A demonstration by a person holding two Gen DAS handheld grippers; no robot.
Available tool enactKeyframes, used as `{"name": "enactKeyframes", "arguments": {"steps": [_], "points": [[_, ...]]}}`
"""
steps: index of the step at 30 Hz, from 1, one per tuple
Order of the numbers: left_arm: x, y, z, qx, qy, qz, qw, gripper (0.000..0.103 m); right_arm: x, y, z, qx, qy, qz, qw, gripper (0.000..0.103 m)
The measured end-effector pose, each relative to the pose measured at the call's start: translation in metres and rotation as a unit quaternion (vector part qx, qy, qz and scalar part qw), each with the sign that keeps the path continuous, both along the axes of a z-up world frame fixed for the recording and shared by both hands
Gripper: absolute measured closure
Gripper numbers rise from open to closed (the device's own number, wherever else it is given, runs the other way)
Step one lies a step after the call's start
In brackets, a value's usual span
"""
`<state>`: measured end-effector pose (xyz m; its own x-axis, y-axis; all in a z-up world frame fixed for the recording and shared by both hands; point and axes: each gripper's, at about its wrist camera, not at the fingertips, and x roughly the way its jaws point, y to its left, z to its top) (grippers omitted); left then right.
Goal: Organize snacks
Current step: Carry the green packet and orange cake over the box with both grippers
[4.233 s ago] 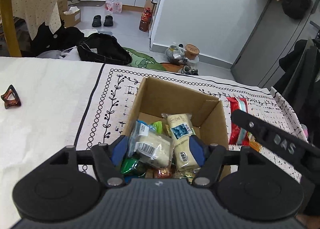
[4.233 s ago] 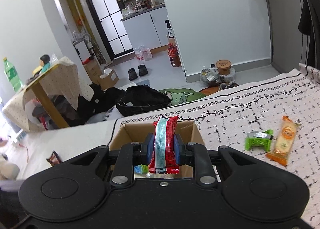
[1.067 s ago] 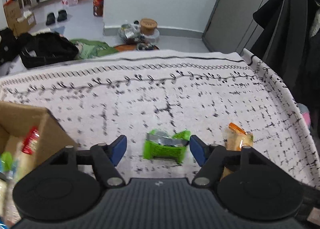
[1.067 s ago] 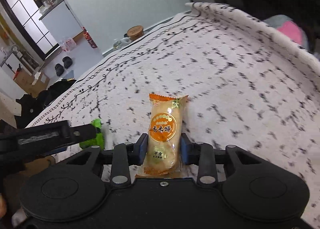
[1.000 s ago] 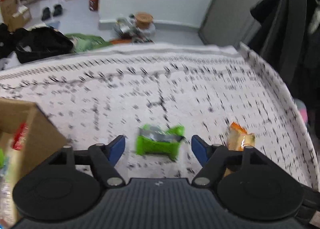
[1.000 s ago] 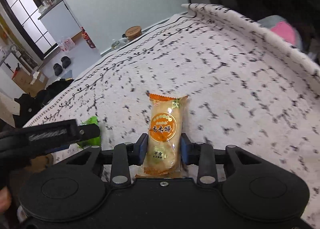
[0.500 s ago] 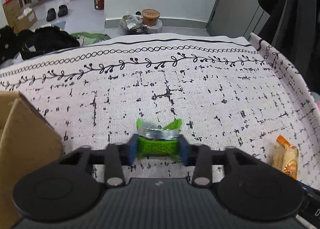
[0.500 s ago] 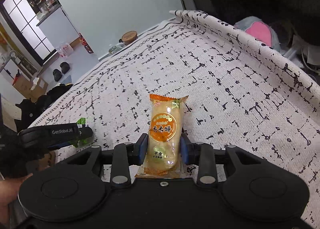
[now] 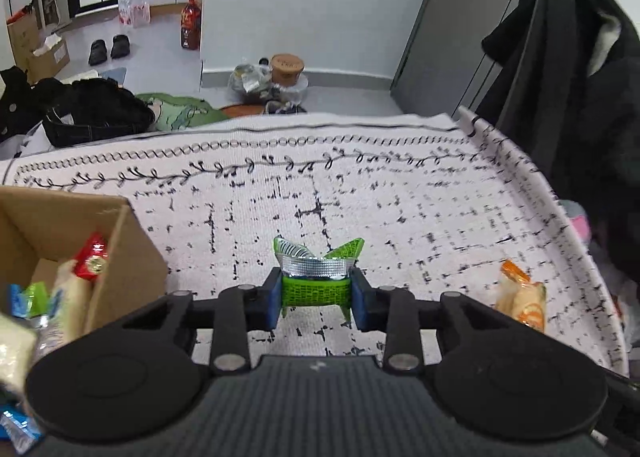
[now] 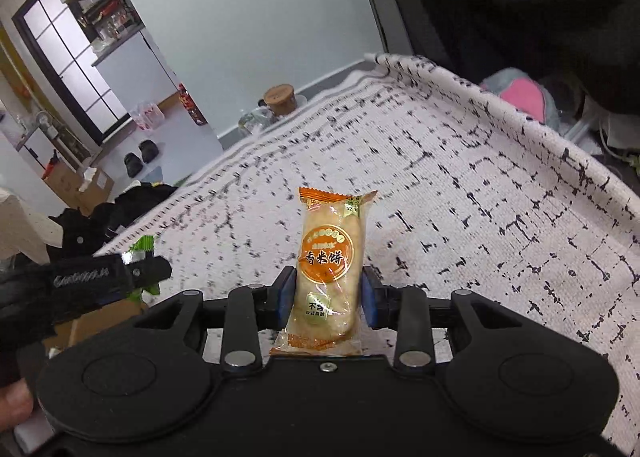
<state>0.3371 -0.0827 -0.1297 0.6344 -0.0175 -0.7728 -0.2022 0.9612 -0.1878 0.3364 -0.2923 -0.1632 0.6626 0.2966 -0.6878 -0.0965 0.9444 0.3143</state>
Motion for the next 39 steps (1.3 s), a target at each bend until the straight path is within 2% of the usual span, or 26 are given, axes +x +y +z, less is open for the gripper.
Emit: {"name": "enactKeyframes", "arguments": {"steps": [9, 15, 20, 29, 39], "points": [[-0.036, 0.012, 0.042, -0.005, -0.038, 0.002, 0.9993, 0.07, -0.021, 0.017, 0.028, 0.008, -0.037, 0.013, 0.999, 0.069], [-0.056, 0.019, 0.061, -0.009, -0.056, -0.011, 0.9983, 0.07, -0.035, 0.033, 0.038, 0.008, -0.052, 0.028, 0.998, 0.069], [-0.076, 0.027, 0.066, -0.008, -0.06, -0.014, 0.998, 0.07, -0.047, 0.049, 0.045, 0.008, -0.061, 0.041, 0.997, 0.069], [-0.107, 0.067, 0.077, -0.019, -0.069, 0.02, 0.9972, 0.07, -0.066, 0.078, 0.054, 0.006, -0.078, 0.07, 0.995, 0.069], [-0.138, 0.104, 0.086, -0.012, -0.083, 0.044, 0.9955, 0.07, -0.079, 0.113, 0.063, 0.007, -0.092, 0.1, 0.991, 0.069]]}}
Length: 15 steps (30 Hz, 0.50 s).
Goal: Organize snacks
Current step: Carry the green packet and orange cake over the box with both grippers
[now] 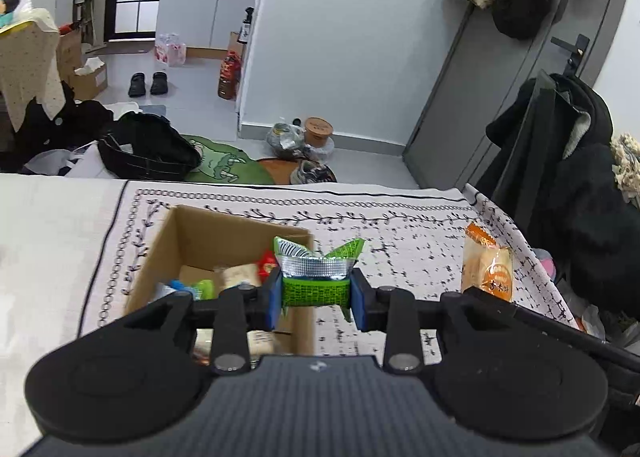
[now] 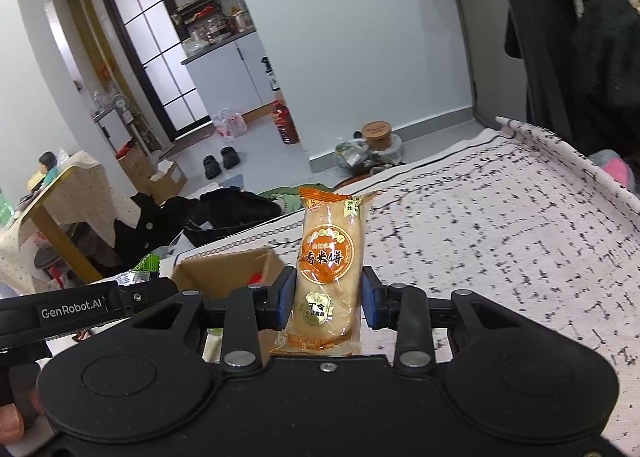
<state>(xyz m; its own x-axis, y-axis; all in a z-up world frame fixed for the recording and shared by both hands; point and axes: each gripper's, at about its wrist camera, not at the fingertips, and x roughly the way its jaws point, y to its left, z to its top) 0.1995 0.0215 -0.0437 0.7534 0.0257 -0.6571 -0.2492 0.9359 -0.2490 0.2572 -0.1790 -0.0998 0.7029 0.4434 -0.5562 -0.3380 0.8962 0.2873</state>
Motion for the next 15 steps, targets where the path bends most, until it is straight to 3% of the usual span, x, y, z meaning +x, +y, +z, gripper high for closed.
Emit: {"name": "enactKeyframes", "arguments": {"steps": [15], "points": [[-0.028, 0.061, -0.017, -0.022, 0.01, 0.048, 0.9985, 0.07, -0.009, 0.052, -0.007, -0.01, -0.002, 0.047, 0.999, 0.069]]}}
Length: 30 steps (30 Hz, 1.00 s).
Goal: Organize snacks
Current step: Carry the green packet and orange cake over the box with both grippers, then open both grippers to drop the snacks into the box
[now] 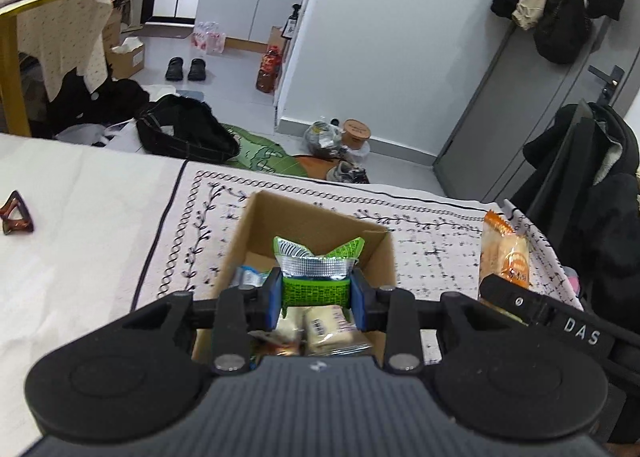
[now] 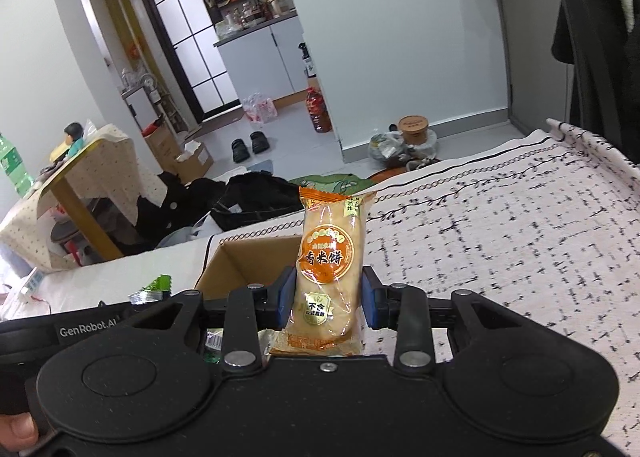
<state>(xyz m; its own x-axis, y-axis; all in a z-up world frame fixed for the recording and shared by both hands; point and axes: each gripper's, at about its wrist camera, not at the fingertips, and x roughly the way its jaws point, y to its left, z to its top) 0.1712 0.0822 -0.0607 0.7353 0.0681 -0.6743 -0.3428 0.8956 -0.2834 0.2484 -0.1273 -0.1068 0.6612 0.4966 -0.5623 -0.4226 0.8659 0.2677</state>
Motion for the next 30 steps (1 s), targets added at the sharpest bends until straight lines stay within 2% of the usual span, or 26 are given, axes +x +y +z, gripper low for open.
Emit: {"name": "enactKeyframes", "arguments": {"steps": [8, 10, 12, 23, 26, 29, 30], "points": [[0.005, 0.014, -0.02, -0.029, 0.024, 0.006, 0.9993, 0.068, 0.001, 0.023, -0.008, -0.01, 0.009, 0.018, 1.0, 0.069], [0.006, 0.016, -0.024, -0.031, 0.034, 0.01, 0.9989, 0.064, 0.0, 0.027, -0.009, -0.011, 0.011, 0.021, 1.0, 0.069], [0.005, 0.018, -0.028, -0.039, 0.041, 0.012, 0.9984, 0.057, 0.0, 0.029, -0.009, -0.008, 0.013, 0.024, 1.0, 0.069], [-0.004, 0.022, -0.021, -0.035, 0.037, 0.028, 0.9983, 0.042, 0.001, 0.039, -0.007, 0.011, 0.023, 0.031, 0.999, 0.069], [-0.005, 0.022, -0.018, -0.03, 0.036, 0.028, 0.9985, 0.041, 0.002, 0.041, -0.007, 0.016, 0.027, 0.043, 0.999, 0.069], [-0.008, 0.022, -0.014, -0.022, 0.032, 0.026, 0.9989, 0.041, 0.004, 0.042, -0.009, 0.013, 0.032, 0.047, 0.998, 0.063], [-0.008, 0.024, -0.013, -0.021, 0.031, 0.025, 0.999, 0.04, 0.005, 0.041, -0.009, 0.014, 0.034, 0.049, 0.998, 0.058]]}}
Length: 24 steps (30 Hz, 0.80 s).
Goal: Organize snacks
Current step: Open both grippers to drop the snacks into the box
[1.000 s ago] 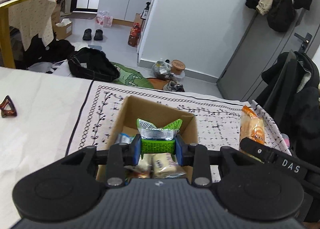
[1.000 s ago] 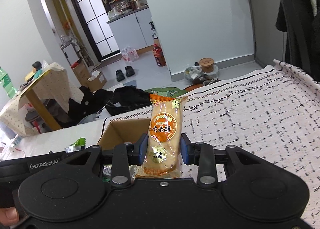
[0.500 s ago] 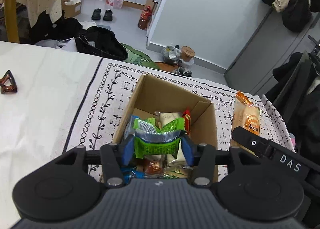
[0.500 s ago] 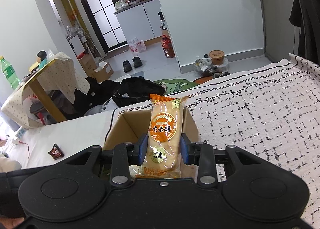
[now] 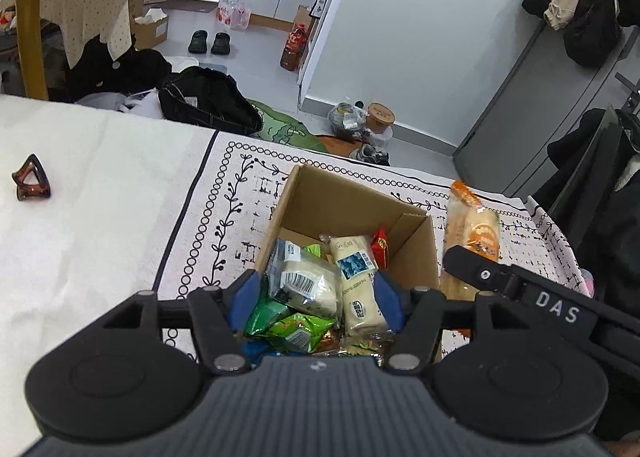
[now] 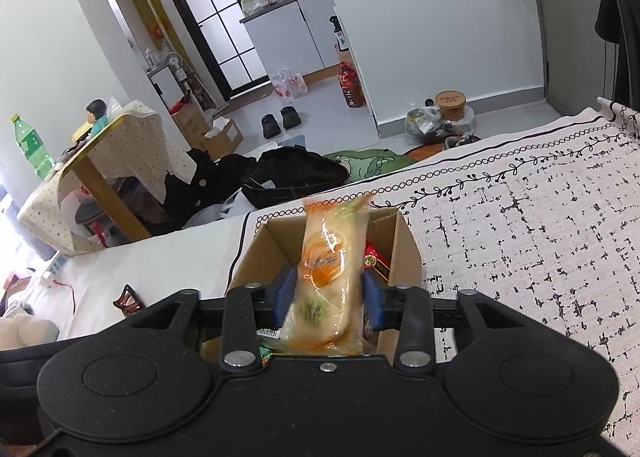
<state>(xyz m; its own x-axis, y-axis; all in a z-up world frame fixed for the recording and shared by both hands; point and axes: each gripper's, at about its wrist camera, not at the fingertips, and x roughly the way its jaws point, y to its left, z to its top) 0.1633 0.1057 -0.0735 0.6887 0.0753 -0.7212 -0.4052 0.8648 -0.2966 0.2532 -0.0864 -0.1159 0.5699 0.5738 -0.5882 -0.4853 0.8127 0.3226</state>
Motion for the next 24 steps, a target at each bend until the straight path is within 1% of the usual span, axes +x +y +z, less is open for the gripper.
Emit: {"name": "enactKeyframes", "arguments": {"steps": [1, 4, 10, 13, 18, 23, 24], "points": [[-0.001, 0.0, 0.001, 0.002, -0.001, -0.001, 1.0, 0.04, 0.0, -0.001, 0.0, 0.002, 0.0, 0.001, 1.0, 0.054], [-0.002, 0.001, 0.0, 0.007, 0.0, 0.0, 1.0, 0.037, -0.002, -0.008, 0.0, -0.002, -0.003, -0.001, 1.0, 0.05], [-0.001, -0.004, 0.0, 0.009, 0.003, -0.004, 0.9999, 0.033, -0.005, -0.03, 0.001, -0.009, 0.004, -0.014, 1.0, 0.045], [0.0, -0.009, 0.001, 0.01, 0.003, -0.009, 0.9999, 0.028, -0.006, -0.046, 0.002, -0.01, 0.007, -0.022, 1.0, 0.043], [0.0, -0.022, 0.008, 0.018, 0.005, -0.023, 0.9996, 0.024, -0.007, -0.07, 0.009, -0.015, 0.004, -0.036, 0.999, 0.039], [-0.002, -0.034, 0.017, 0.028, 0.014, -0.039, 0.9988, 0.023, -0.011, -0.089, 0.022, -0.02, -0.009, -0.039, 0.999, 0.031], [-0.004, -0.035, 0.019, 0.029, 0.014, -0.043, 0.9985, 0.021, -0.011, -0.093, 0.024, -0.02, -0.009, -0.04, 0.999, 0.03]]}}
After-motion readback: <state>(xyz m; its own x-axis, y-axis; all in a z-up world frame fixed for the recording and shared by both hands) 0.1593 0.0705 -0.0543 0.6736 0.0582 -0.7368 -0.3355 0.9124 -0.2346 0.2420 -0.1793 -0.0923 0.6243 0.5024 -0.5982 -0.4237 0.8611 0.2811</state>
